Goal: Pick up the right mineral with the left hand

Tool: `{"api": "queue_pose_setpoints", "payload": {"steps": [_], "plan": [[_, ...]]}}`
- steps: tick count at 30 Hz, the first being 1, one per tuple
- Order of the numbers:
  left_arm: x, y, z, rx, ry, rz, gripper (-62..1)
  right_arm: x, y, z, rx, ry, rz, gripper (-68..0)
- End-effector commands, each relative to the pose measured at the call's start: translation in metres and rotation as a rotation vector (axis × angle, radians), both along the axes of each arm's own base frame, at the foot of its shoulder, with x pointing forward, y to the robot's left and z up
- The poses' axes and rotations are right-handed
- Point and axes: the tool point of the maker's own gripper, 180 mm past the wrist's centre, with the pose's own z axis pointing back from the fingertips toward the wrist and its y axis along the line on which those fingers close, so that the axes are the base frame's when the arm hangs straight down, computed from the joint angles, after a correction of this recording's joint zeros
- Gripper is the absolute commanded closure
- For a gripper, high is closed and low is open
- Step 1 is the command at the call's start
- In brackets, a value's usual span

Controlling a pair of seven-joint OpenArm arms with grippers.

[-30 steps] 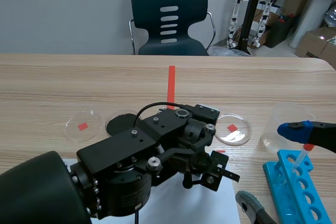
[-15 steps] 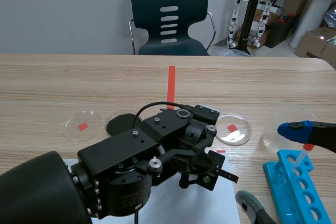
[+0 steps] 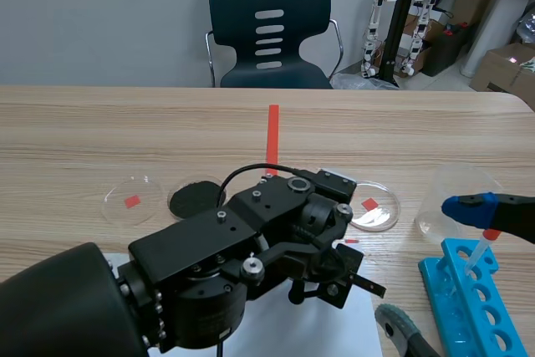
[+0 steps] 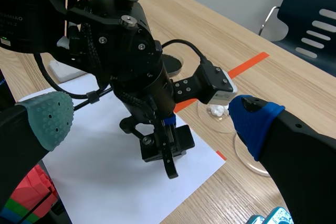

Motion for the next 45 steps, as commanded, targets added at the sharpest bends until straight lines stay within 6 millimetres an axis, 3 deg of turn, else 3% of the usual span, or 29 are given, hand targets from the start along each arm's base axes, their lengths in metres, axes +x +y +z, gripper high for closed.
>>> {"api": "queue_pose_setpoints", "payload": {"steps": [1, 25, 35, 40, 45], "plan": [[0.0001, -0.0156, 0.0097, -0.034, -0.013, -0.017, -27.7, 0.003, -0.0015, 0.007, 0.013, -0.021, 0.001, -62.1], [0.0061, -0.0214, 0.0144, -0.059, -0.057, -0.02, -27.1, 0.003, -0.0015, 0.007, 0.013, -0.021, 0.001, -62.1], [0.0032, -0.0186, 0.0088, -0.052, -0.036, -0.014, -21.4, 0.003, -0.0015, 0.007, 0.013, -0.021, 0.001, -62.1], [0.0022, -0.0192, 0.0085, -0.056, -0.03, -0.013, -12.6, 0.003, -0.0015, 0.007, 0.013, -0.021, 0.001, -62.1], [0.0023, -0.0193, 0.0086, -0.056, -0.03, -0.013, -12.6, 0.003, -0.0015, 0.007, 0.013, -0.021, 0.001, -62.1]]}}
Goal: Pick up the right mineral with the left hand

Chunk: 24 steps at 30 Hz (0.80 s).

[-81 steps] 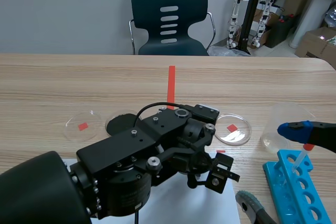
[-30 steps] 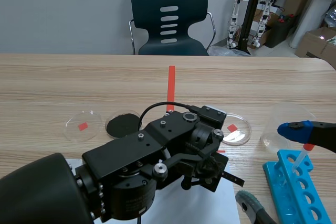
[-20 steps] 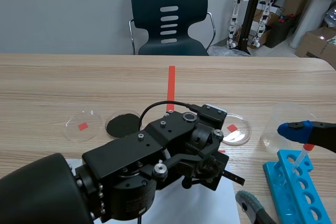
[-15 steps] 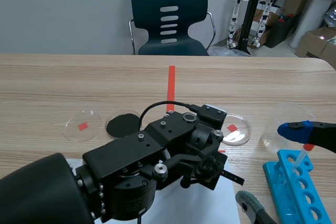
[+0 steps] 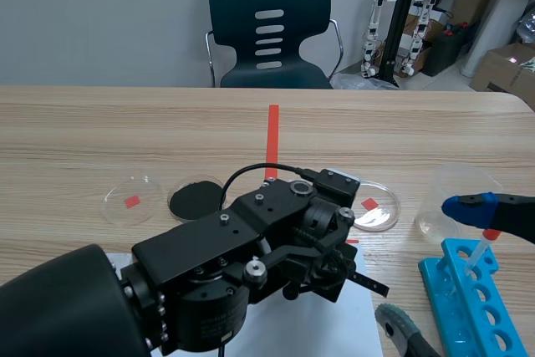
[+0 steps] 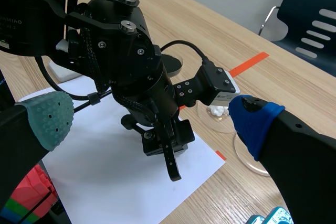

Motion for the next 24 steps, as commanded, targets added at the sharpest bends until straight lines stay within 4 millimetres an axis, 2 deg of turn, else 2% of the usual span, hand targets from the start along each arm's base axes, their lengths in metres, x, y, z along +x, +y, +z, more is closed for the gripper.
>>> {"api": "queue_pose_setpoints", "payload": {"steps": [1, 11, 18, 24], "plan": [[0.0, -0.014, 0.009, -0.035, -0.004, -0.01, -12.6, 0.003, -0.001, 0.007, 0.013, -0.021, 0.001, -62.1], [0.001, 0.001, 0.008, -0.039, 0.02, 0.022, -12.6, 0.003, -0.001, 0.007, 0.013, -0.021, 0.001, -62.1], [0.01, 0.02, 0.037, -0.12, -0.057, 0.067, -12.6, 0.003, -0.001, 0.007, 0.013, -0.021, 0.001, -62.1], [0.016, 0.053, 0.07, -0.169, -0.175, 0.095, -12.6, 0.003, -0.001, 0.007, 0.013, -0.021, 0.002, -62.1]]}}
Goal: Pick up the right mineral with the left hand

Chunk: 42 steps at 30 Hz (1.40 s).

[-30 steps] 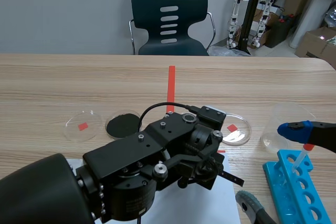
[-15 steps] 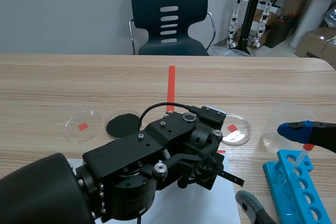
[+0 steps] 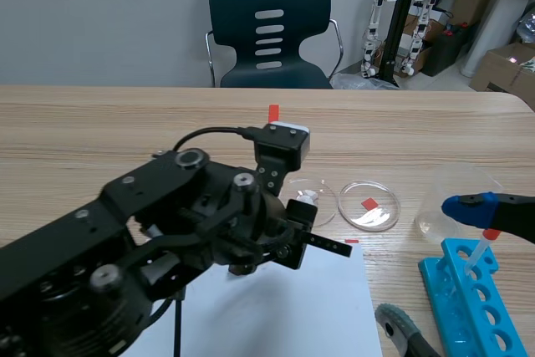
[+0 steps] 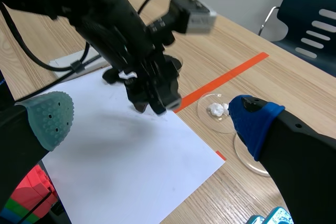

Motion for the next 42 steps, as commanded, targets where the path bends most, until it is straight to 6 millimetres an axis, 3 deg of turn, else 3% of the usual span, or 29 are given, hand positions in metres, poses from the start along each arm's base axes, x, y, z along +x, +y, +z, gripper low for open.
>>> {"api": "queue_pose_setpoints", "payload": {"steps": [1, 11, 16, 26, 33, 42], "plan": [[0.005, 0.013, 0.01, -0.007, -0.048, 0.017, -12.6, 0.003, -0.001, 0.007, 0.014, -0.021, 0.001, -62.1], [0.005, 0.105, 0.067, 0.009, -0.284, 0.128, -12.6, 0.003, -0.001, 0.007, 0.013, -0.021, 0.001, -62.1], [-0.007, 0.134, 0.097, 0.019, -0.411, 0.128, -12.6, 0.003, -0.001, 0.007, 0.013, -0.021, 0.001, -62.1], [-0.049, 0.14, 0.134, -0.056, -0.574, -0.001, -12.6, 0.003, -0.001, 0.007, 0.013, -0.021, 0.001, -62.1], [-0.083, 0.13, 0.137, -0.151, -0.596, -0.096, -12.6, 0.003, -0.001, 0.007, 0.013, -0.021, 0.001, -62.1], [-0.095, 0.134, 0.134, -0.131, -0.601, -0.105, -12.6, 0.003, -0.001, 0.007, 0.013, -0.021, 0.001, -62.1]]}}
